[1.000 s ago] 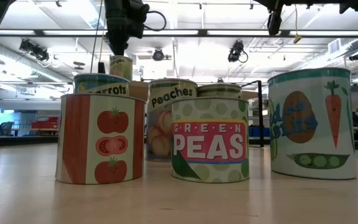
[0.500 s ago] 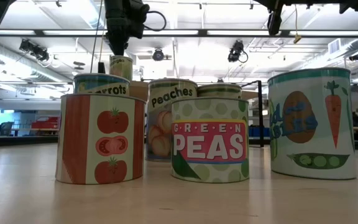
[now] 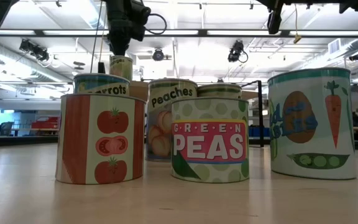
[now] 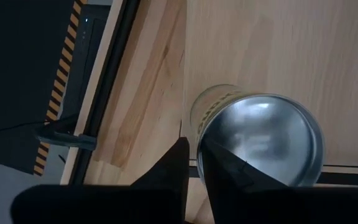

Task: Pick and place cans onto a shelf
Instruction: Put the canned oranges on the shelf

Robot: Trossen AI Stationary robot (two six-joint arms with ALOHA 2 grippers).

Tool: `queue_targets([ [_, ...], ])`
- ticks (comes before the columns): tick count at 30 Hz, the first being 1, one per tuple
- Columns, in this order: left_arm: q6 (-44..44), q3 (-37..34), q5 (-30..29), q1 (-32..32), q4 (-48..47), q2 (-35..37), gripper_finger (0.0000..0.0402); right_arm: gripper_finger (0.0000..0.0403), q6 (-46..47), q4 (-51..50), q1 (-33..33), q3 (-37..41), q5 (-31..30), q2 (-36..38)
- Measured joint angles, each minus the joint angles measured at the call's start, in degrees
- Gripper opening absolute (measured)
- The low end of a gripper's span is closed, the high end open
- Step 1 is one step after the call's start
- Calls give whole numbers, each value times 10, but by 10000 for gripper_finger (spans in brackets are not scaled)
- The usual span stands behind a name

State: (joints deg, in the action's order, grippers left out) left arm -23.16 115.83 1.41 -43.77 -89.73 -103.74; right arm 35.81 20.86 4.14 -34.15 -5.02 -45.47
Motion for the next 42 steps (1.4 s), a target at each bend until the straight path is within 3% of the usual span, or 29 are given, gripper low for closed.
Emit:
queue_targets([
  [10, 7, 2, 1, 2, -2, -8, 33, 62, 0, 1, 0, 0, 0, 0],
  [19, 111, 2, -12, 3, -2, -8, 5, 62, 0, 1, 0, 0, 0, 0],
  [24, 182, 1, -15, 9, -2, -8, 6, 62, 0, 1, 0, 0, 0, 0],
  [35, 189, 1, -31, 16, -2, -8, 7, 62, -5, 1, 0, 0, 0, 0],
  [42, 209, -1, -40, 17, -5, 0, 53, 62, -5, 1, 0, 0, 0, 0],
])
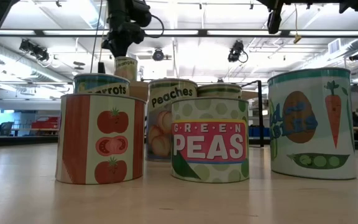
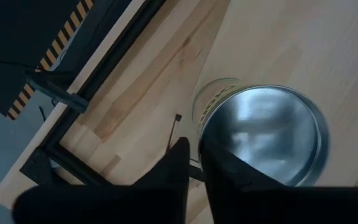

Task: Pick and place cans onto a shelf
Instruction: Put the canned oranges on the shelf

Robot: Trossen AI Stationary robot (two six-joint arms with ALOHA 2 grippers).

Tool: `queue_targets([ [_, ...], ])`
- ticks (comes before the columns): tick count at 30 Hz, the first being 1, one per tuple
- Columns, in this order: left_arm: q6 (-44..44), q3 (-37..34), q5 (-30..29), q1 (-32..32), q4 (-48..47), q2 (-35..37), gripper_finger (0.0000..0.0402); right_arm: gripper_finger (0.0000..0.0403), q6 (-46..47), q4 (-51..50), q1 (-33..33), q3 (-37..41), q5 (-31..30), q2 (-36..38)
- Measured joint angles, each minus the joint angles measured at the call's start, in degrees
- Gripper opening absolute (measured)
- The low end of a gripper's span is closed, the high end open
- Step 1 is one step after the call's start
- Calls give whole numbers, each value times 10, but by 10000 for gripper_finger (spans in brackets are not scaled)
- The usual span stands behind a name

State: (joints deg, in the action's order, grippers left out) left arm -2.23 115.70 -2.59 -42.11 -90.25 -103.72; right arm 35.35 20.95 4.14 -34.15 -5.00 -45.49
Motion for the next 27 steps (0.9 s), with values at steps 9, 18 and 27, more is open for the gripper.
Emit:
queue_targets([
  [9, -16, 0, -1, 0, 3, 20, 101, 62, -5, 0, 0, 0, 0, 0],
  [18, -27, 1, 7, 28, 96, 38, 104, 62, -5, 0, 0, 0, 0, 0],
  [27, -42, 1, 8, 86, 111, -16, 180, 62, 2, 0, 0, 0, 0, 0],
])
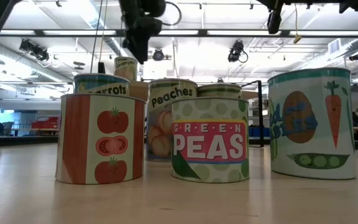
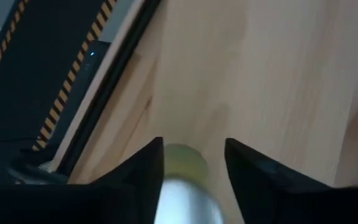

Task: Pick and place cans onto a shelf
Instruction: Put the canned oranges on the shelf

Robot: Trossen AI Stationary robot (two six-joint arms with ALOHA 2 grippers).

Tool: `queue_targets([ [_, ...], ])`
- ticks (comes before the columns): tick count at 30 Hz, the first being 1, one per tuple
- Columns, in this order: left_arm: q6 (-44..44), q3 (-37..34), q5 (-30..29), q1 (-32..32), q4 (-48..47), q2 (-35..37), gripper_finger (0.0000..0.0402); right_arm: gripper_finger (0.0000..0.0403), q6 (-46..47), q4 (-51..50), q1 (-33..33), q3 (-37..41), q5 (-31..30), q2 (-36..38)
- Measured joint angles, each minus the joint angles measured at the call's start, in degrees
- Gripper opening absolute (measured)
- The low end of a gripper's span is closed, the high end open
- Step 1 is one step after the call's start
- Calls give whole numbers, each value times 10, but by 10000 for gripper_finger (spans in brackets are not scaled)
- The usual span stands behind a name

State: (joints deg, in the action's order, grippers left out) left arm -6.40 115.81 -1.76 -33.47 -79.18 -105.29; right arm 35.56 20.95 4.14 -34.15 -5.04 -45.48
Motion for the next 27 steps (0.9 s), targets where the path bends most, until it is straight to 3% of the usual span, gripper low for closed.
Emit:
queue_targets([
  [7, -53, 0, -75, 22, -21, -28, 212, 62, 7, 0, 0, 0, 0, 0],
  [27, -75, 0, -78, 13, -24, -39, 201, 62, 4, 3, 0, 0, -1, 0],
])
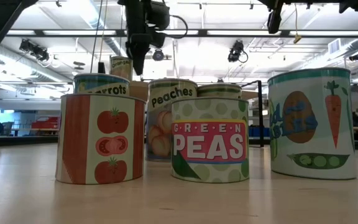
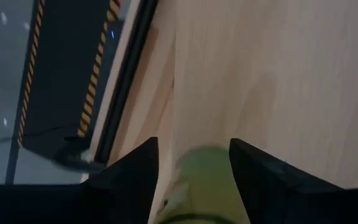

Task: Pick and place cans onto a shelf
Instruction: Put the canned oranges on the shelf, then put the canned carrots on the shelf

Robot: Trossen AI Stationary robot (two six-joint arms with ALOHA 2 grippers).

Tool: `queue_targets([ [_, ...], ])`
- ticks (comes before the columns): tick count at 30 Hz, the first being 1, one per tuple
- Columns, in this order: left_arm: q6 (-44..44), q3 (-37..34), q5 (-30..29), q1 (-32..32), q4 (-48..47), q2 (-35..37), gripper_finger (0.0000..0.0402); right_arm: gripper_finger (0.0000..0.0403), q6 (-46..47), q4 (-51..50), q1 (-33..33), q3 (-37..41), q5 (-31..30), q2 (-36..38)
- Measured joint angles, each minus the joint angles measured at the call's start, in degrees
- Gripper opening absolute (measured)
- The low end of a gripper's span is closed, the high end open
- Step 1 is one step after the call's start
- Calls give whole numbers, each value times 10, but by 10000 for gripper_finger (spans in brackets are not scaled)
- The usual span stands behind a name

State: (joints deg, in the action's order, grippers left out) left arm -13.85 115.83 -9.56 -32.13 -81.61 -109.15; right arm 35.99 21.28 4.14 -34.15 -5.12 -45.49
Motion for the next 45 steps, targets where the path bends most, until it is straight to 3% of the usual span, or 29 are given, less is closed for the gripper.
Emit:
queue_targets([
  [4, -7, 0, 7, 21, 63, 27, 201, 62, -1, 0, 0, 0, -9, 0],
  [10, 13, 0, 131, 68, 75, 59, 201, 62, -2, -5, 1, 0, -9, 0],
  [14, 40, 0, 158, 129, 51, 59, 201, 62, 4, -18, 1, 0, 1, 0],
  [22, 134, 0, 142, 273, 50, 59, 201, 62, 24, -48, 1, 0, 86, 0],
  [29, 244, 0, 117, 385, 50, 59, 201, 62, 7, -52, -3, 0, 101, 0],
  [37, 375, 0, 79, 466, 40, 57, 201, 62, -6, -52, -7, 0, 123, 0],
  [45, 433, -1, 42, 519, 37, 42, 199, 62, -14, -52, -8, 0, 123, 0],
])
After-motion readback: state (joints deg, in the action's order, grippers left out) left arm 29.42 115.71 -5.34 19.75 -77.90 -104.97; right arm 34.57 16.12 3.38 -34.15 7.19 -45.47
